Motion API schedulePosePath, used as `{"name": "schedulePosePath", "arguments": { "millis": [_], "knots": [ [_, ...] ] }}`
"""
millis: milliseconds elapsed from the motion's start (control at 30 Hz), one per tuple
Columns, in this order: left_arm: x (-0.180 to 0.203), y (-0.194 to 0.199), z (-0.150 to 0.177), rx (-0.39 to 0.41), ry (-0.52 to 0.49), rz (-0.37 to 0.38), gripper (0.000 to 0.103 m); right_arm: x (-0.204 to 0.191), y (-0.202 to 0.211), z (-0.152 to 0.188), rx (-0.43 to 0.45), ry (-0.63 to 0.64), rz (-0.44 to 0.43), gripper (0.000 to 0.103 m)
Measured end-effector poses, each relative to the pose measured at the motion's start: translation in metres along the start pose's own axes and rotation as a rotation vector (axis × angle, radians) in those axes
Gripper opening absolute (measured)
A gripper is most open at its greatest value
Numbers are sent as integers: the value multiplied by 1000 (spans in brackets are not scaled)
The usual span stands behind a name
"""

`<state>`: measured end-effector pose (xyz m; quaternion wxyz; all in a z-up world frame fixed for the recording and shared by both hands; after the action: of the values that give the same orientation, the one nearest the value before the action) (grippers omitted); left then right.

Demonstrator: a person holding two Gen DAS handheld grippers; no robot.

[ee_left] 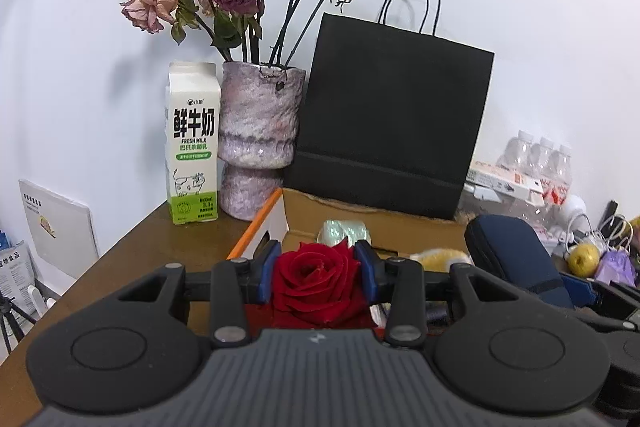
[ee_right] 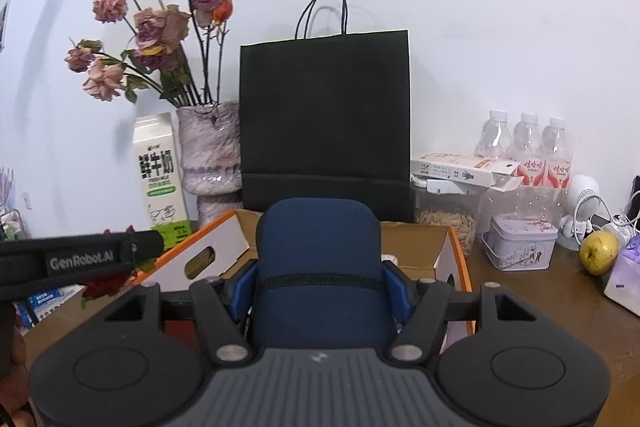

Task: Organize objects
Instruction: 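Carry the red rose and navy pouch with both grippers over the red box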

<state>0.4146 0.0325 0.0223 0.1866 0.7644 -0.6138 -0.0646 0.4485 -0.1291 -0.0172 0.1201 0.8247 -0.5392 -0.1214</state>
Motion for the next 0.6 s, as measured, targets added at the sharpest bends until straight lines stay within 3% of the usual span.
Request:
{"name": "schedulePosePath", "arguments": {
  "millis": [600],
  "knots": [
    [13, -64, -15, -17, -8, 2, 41, 32, -59, -15, -15, 7, 61, 63]
  ]
}}
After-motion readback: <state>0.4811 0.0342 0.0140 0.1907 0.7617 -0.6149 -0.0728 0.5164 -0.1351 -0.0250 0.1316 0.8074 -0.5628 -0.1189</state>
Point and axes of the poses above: each gripper's, at about its wrist camera, not at the fingertips, and y roughly against the way its jaws point, x to its right, z to its underside, the point moved 3 cm from there along -y, roughly the way its jaws point, and after that the axes turned 3 degrees about -z, right-handed, at the moved point
